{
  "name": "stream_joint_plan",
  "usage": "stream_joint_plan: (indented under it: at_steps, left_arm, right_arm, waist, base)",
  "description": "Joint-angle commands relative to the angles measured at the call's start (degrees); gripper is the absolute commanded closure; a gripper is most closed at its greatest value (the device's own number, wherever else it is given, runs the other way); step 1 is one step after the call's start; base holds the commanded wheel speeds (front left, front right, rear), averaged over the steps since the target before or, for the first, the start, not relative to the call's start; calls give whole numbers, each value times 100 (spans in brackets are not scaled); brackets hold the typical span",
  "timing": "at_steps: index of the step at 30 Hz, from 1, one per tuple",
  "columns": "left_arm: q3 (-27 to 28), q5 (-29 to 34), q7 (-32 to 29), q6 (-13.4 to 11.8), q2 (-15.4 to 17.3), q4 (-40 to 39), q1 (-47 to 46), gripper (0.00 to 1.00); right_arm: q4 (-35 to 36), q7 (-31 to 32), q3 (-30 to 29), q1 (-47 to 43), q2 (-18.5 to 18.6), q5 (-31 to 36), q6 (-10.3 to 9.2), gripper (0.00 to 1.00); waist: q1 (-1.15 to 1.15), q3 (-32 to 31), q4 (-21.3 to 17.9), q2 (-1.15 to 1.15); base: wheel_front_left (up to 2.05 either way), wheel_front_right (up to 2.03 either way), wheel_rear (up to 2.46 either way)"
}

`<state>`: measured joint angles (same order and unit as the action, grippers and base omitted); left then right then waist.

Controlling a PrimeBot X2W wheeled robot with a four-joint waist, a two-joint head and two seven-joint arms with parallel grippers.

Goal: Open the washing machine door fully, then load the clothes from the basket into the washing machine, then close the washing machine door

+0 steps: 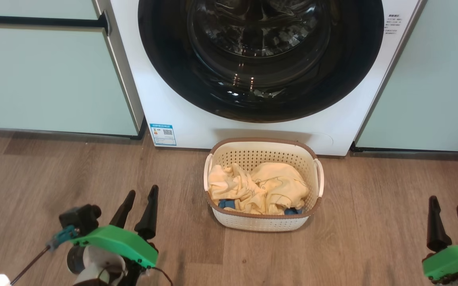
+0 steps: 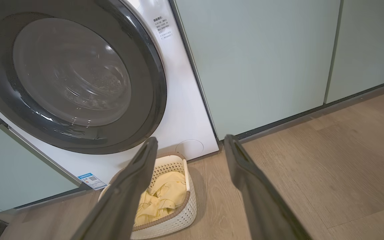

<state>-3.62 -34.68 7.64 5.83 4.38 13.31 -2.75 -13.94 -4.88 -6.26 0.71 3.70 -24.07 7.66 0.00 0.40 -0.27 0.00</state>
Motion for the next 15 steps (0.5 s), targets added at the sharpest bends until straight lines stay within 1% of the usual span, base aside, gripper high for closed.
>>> stream_joint_plan:
  at_steps: [1, 15]
  left_arm:
    - [131, 218, 78, -14, 108, -214, -320, 0]
    - [118, 1100, 298, -8, 105, -216, -414, 0]
  right_arm:
    - [190, -99, 68, 329, 166, 235, -12, 0]
    - [182, -249, 30, 387, 197, 1277, -14, 0]
  waist:
    - [0, -2, 3, 0]
    - [0, 23, -7, 0]
  base:
    - [0, 0, 0]
    - [0, 0, 0]
